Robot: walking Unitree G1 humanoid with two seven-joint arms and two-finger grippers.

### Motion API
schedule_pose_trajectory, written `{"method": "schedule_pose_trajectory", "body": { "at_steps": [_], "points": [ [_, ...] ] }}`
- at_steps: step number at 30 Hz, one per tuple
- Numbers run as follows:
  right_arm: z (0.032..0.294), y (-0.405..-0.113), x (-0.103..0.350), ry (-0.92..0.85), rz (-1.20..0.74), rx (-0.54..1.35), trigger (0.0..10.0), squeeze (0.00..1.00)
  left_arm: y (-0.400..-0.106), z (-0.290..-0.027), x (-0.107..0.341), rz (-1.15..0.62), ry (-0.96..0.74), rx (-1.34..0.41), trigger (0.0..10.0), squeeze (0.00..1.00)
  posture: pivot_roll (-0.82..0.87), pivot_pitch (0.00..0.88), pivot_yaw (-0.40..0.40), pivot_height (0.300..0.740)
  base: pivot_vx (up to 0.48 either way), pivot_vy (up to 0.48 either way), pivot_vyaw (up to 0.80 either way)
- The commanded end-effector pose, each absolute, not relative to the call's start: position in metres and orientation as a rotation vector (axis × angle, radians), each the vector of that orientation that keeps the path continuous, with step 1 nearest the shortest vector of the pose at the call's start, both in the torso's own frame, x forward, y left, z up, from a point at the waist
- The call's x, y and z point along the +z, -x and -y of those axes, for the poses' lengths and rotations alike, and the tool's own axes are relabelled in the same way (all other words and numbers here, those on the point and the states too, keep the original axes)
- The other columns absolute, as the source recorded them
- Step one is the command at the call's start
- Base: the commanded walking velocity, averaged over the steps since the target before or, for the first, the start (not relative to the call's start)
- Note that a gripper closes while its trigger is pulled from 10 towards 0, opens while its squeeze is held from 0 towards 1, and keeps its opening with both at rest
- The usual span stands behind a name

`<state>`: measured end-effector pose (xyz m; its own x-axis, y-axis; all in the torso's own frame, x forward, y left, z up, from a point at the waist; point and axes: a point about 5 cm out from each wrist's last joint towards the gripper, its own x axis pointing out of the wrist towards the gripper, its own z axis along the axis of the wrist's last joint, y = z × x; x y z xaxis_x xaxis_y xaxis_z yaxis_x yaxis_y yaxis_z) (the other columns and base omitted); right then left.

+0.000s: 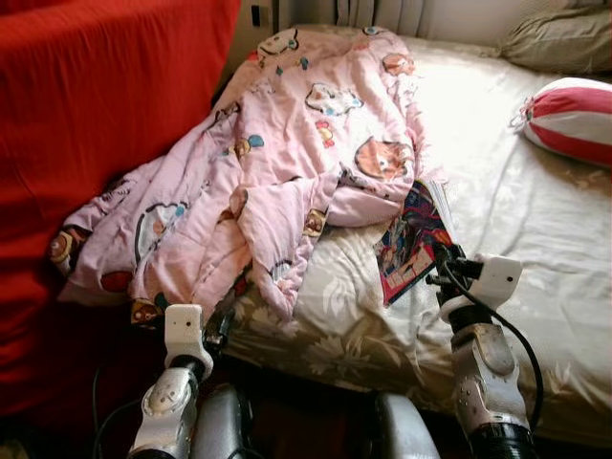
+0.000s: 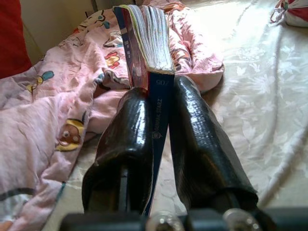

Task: Clean up the room

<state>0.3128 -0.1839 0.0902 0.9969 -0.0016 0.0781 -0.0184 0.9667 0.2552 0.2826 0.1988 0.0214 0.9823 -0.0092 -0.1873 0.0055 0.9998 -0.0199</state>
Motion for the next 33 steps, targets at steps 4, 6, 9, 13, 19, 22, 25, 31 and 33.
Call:
{"method": "schedule_pose_trajectory", "body": {
  "at_steps": [4, 6, 9, 13, 19, 22, 25, 31, 33],
  "points": [
    [0.186, -0.315, 0.098, -0.246, 0.107, 0.014, 10.0, 0.0, -0.277, -0.206, 0.015, -0.209, 0.013, 0.016, 10.0, 0.0, -0.02, 0.072, -0.038, 0.707, 0.0, 0.0, 0.0],
    [0.188, -0.317, 0.098, -0.245, 0.108, 0.013, 10.0, 0.0, -0.273, -0.209, 0.009, -0.239, 0.017, 0.036, 10.0, 0.0, -0.02, 0.082, -0.04, 0.722, 0.0, 0.0, 0.0],
    [0.189, -0.319, 0.098, -0.238, 0.104, 0.01, 10.0, 0.0, -0.272, -0.21, 0.006, -0.256, 0.007, 0.049, 10.0, 0.0, -0.04, 0.084, -0.045, 0.737, 0.0, 0.0, 0.0],
    [0.188, -0.322, 0.108, -0.244, 0.137, 0.021, 10.0, 0.0, -0.274, -0.21, 0.007, -0.252, 0.029, 0.064, 10.0, 0.0, -0.05, 0.08, -0.051, 0.74, 0.0, 0.0, 0.0],
    [0.184, -0.325, 0.109, -0.237, 0.141, 0.044, 10.0, 0.0, -0.271, -0.212, -0.002, -0.312, 0.043, 0.079, 10.0, 0.0, -0.04, 0.069, -0.047, 0.74, 0.0, 0.0, 0.0],
    [0.181, -0.324, 0.107, -0.227, 0.128, 0.057, 10.0, 0.0, -0.264, -0.215, -0.009, -0.357, 0.047, 0.092, 10.0, 0.0, -0.04, 0.066, -0.047, 0.74, 0.0, 0.0, 0.0],
    [0.18, -0.322, 0.103, -0.216, 0.111, 0.073, 10.0, 0.0, -0.254, -0.218, -0.021, -0.439, 0.057, 0.104, 10.0, 0.0, -0.03, 0.073, -0.047, 0.74, 0.0, 0.0, 0.0],
    [0.181, -0.32, 0.097, -0.214, 0.086, 0.055, 10.0, 0.0, -0.24, -0.215, -0.033, -0.491, 0.098, 0.106, 10.0, 0.0, -0.03, 0.088, -0.054, 0.74, 0.0, 0.0, 0.0],
    [0.182, -0.319, 0.094, -0.216, 0.073, 0.041, 10.0, 0.0, -0.237, -0.215, -0.036, -0.494, 0.135, 0.131, 10.0, 0.0, -0.03, 0.087, -0.054, 0.74, 0.0, 0.0, 0.0]
  ]
}}
